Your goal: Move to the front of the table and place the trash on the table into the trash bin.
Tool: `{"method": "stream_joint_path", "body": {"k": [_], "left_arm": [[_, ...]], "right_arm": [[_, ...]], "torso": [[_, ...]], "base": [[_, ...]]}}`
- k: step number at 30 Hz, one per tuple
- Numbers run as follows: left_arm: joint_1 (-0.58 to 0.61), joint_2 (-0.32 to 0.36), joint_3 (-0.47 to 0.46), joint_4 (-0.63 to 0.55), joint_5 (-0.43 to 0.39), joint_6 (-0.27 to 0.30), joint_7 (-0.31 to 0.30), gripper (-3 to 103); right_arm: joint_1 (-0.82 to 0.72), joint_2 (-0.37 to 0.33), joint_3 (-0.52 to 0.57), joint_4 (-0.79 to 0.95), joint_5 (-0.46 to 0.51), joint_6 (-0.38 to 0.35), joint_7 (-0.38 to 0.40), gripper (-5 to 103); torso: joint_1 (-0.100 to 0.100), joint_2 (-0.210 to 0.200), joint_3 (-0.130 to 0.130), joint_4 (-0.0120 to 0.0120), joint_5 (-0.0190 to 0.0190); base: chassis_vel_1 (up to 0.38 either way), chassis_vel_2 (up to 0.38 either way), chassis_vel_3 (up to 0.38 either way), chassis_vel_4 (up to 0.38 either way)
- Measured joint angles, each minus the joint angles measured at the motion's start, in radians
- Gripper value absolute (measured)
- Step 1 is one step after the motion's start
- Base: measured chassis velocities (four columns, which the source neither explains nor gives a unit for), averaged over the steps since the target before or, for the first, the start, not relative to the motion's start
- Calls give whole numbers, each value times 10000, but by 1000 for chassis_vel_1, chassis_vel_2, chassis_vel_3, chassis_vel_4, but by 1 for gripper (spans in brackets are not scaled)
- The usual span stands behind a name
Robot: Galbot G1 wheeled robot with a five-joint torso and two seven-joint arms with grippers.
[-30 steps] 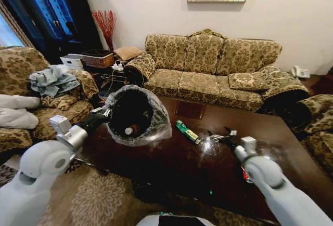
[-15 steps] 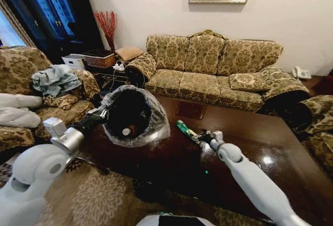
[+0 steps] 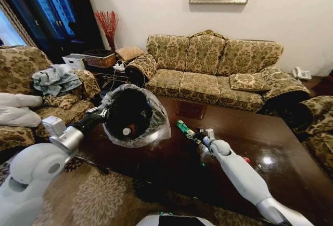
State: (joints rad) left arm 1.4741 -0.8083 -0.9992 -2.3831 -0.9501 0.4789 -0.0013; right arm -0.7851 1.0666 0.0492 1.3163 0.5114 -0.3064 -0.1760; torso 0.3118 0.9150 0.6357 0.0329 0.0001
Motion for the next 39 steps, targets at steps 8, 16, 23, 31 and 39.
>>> {"method": "stream_joint_path", "body": {"k": [8, 16, 23, 31, 39], "left_arm": [[-63, 19, 36, 29, -15, -198, -6, 2], [-142, 28, 18, -5, -276, -340, -164, 2], [-176, 34, 55, 24, -296, -328, -162, 2], [-506, 601, 292, 794, -826, -172, -137, 2], [-889, 1999, 361, 1964, -1413, -174, -126, 2]], "right_arm": [[-34, 90, -7, -357, -762, 403, -342, 67], [123, 143, -68, -429, -861, 544, -363, 37], [73, 165, -116, -377, -935, 742, -172, 23], [-67, -757, 368, 2053, 380, 708, 842, 3], [2017, -2356, -47, 4485, 2761, 335, 1490, 0]], "torso": [[0, 0, -1, -1, 0], [0, 0, -1, 1, -2], [0, 1, -1, 0, -1], [-1, 1, -1, 0, -3], [1, 0, 0, -1, -4]], "base": [[0, 0, 0, 0], [0, 0, 0, 0], [0, 0, 0, 0], [0, 0, 0, 0], [0, 0, 0, 0]]}}
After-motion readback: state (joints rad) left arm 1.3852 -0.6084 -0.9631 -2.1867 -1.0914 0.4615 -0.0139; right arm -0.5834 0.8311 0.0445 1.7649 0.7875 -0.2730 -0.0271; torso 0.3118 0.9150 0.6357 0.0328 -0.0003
